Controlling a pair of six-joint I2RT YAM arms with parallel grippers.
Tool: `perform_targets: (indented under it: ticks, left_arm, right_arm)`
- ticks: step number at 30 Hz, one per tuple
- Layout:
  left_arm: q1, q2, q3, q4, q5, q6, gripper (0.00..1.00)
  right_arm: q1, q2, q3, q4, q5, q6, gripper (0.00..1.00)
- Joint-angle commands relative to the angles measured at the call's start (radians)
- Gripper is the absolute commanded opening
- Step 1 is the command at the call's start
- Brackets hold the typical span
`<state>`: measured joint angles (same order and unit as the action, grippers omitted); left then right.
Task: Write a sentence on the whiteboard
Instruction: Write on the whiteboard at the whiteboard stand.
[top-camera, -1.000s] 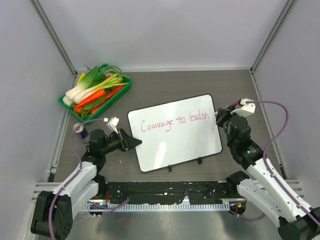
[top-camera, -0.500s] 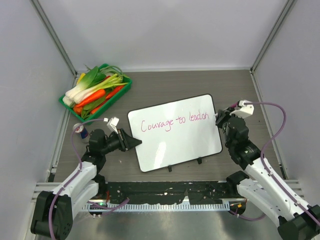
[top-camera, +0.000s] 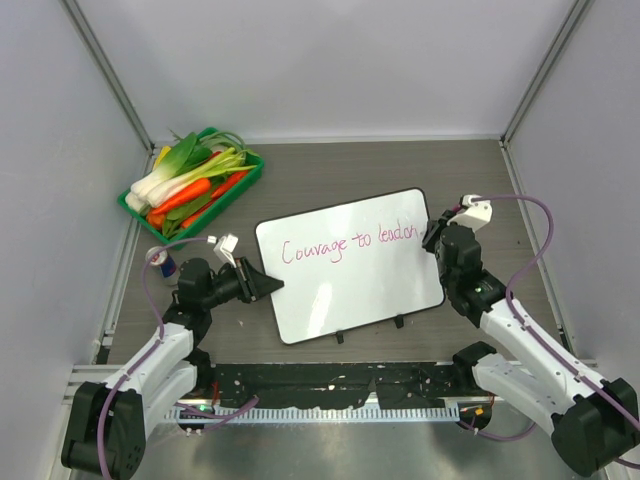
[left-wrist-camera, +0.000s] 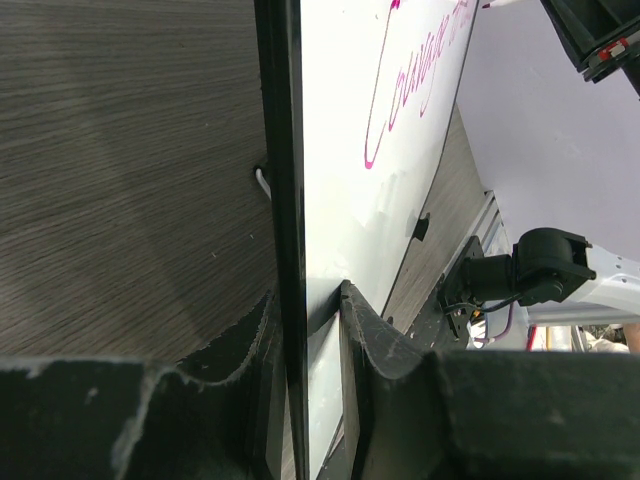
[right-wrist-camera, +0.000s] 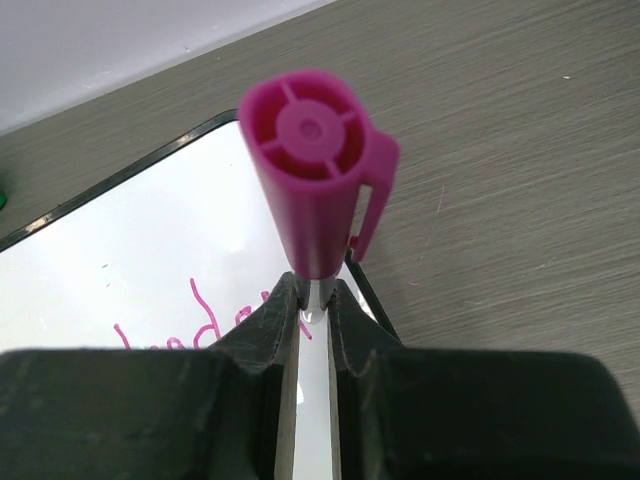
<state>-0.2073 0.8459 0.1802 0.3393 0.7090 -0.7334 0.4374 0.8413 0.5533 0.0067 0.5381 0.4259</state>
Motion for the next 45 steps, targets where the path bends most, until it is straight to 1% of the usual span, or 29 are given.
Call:
perform_targets:
  ticks: [1,6,24,30,38,45]
  left_arm:
    - [0.002,-0.010,-0.002,0.013,-0.026,0.043,0.00]
    - [0.002,-0.005,-0.001,0.017,-0.020,0.042,0.00]
    - [0.000,-0.005,-0.001,0.017,-0.022,0.042,0.00]
    - [0.002,-0.008,-0.002,0.015,-0.023,0.042,0.00]
    - [0.002,-0.010,-0.002,0.015,-0.025,0.042,0.00]
    - [0.002,-0.004,-0.001,0.017,-0.025,0.042,0.00]
  right_arm:
    - [-0.003,0.005,0.008,0.088,0.030,0.017,0.01]
    - [-0.003,0.030,-0.009,0.107,0.036,0.019,0.01]
    - [-0.006,0.058,-0.009,0.072,0.037,0.028,0.01]
    - [-0.006,0.005,0.010,0.055,0.022,0.024,0.02]
    - [-0.006,-0.116,0.039,0.018,0.005,0.002,0.02]
    - [-0.005,-0.156,0.042,-0.001,0.000,-0.001,0.01]
